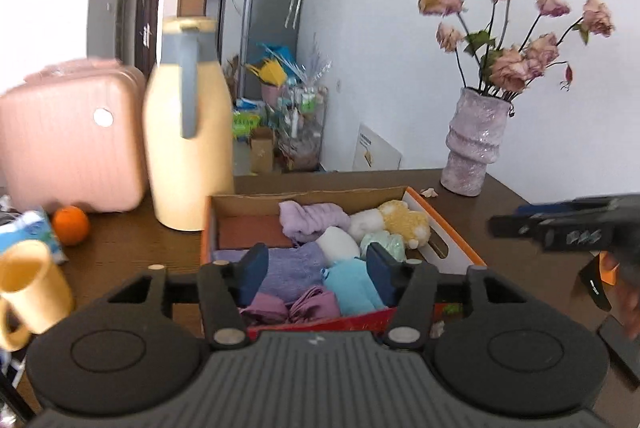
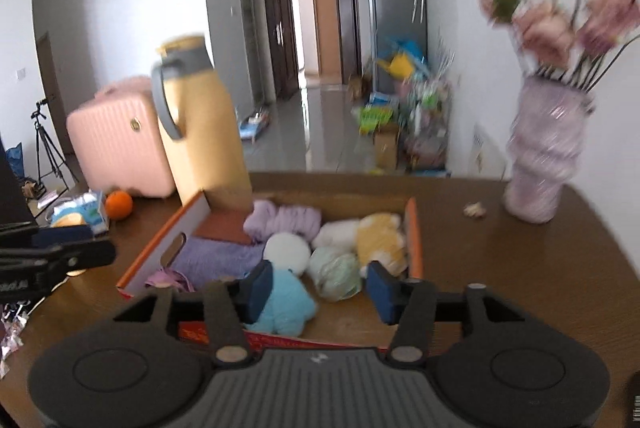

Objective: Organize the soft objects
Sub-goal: 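Withdraw both grippers from the box toward the white triangular sponge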

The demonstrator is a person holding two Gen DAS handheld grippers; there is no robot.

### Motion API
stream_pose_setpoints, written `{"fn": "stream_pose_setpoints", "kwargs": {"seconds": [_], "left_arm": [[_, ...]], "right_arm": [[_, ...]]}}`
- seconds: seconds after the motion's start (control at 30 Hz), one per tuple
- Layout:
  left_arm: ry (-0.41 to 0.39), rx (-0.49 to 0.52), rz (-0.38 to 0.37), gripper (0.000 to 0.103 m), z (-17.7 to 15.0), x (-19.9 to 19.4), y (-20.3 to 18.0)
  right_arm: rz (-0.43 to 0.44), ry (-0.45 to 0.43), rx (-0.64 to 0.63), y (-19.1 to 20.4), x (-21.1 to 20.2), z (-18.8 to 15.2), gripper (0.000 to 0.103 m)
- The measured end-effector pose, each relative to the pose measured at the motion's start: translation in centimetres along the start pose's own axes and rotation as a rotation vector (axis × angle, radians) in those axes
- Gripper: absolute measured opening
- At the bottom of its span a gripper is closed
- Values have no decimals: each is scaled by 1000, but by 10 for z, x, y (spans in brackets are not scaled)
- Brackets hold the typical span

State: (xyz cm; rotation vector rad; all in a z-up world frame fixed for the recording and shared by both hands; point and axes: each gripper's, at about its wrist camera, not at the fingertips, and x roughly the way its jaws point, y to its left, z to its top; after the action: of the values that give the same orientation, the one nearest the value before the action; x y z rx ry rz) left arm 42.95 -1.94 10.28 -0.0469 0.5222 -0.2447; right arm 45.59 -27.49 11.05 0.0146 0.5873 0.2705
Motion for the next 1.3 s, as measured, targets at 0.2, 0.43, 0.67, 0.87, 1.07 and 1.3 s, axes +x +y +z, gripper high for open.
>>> {"fn": "stream_pose_setpoints", "kwargs": {"seconds": [0.2, 0.43, 0.67, 0.87, 1.07, 1.3], "left_arm": [[-141, 16, 134, 86, -26, -69, -11], [-280, -9, 216, 89, -62, -114, -26], [-303, 25, 220, 92, -76, -135, -37], [-315, 29, 252, 98, -102, -152, -43], [-220, -24, 206, 98, -171, -177, -41], [-92, -62, 186, 98, -209, -181, -34]], "right_arm": [[-23, -164, -75, 9, -69, -22, 72], [-70, -386, -101, 26, -113, -67, 87], [-78, -401, -86, 34, -128, -77, 88], [-65, -393, -61, 43, -149, -111, 88], [-29, -336, -86, 62, -174, -193, 89], [24, -199, -9, 65, -174, -252, 89]]}}
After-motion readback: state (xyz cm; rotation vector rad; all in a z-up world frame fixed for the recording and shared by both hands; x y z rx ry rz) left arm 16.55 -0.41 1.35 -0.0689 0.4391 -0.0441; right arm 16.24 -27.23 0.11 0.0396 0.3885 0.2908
